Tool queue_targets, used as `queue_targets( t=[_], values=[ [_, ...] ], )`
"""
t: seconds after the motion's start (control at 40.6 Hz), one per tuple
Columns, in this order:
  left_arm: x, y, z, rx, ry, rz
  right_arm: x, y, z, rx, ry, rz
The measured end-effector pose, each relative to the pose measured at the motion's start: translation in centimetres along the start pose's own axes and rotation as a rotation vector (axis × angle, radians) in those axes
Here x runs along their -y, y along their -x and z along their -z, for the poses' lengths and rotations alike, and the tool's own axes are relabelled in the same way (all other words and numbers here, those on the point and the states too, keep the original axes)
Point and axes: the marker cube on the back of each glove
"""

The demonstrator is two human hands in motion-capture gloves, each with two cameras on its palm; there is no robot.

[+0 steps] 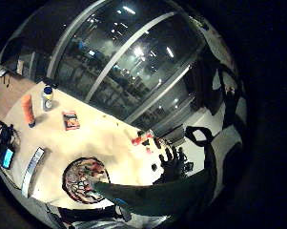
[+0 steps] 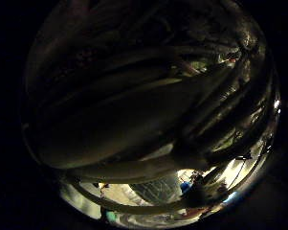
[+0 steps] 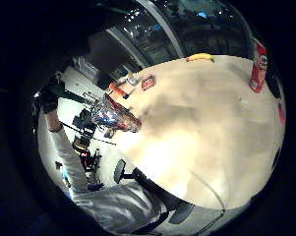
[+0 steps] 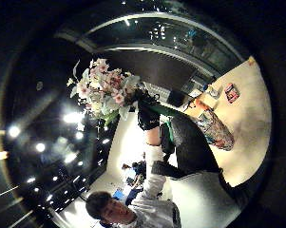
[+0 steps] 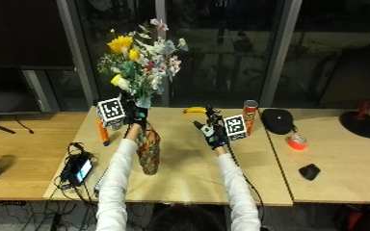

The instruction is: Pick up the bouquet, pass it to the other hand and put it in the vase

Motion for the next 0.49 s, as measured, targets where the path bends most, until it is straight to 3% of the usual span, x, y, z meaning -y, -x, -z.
queue_targets(
  t=[0.148, 0.197, 0.295, 0.344, 0.492],
  values=[
    [-0.8, 2.1, -0.9, -0.057, 0.098, 0.046, 0.2, -0.7, 0.4, -0.026, -0.009, -0.016],
    [-1.4, 3.2, -1.1, -0.052, 0.249, 0.05, 0.0, -0.8, 0.5, -0.031, -0.004, -0.022],
    [-3.8, 6.5, -0.5, -0.016, 0.692, 0.069, -0.2, -1.6, 1.4, -0.065, 0.009, -0.044],
    [-4.9, 8.9, 0.3, 0.027, 0.807, 0.076, -0.4, -1.9, 2.1, -0.085, 0.01, -0.053],
    [-6.6, 15.1, 3.1, -0.011, 0.863, 0.165, -0.4, -2.1, 5.9, -0.128, -0.049, -0.098]
  ],
)
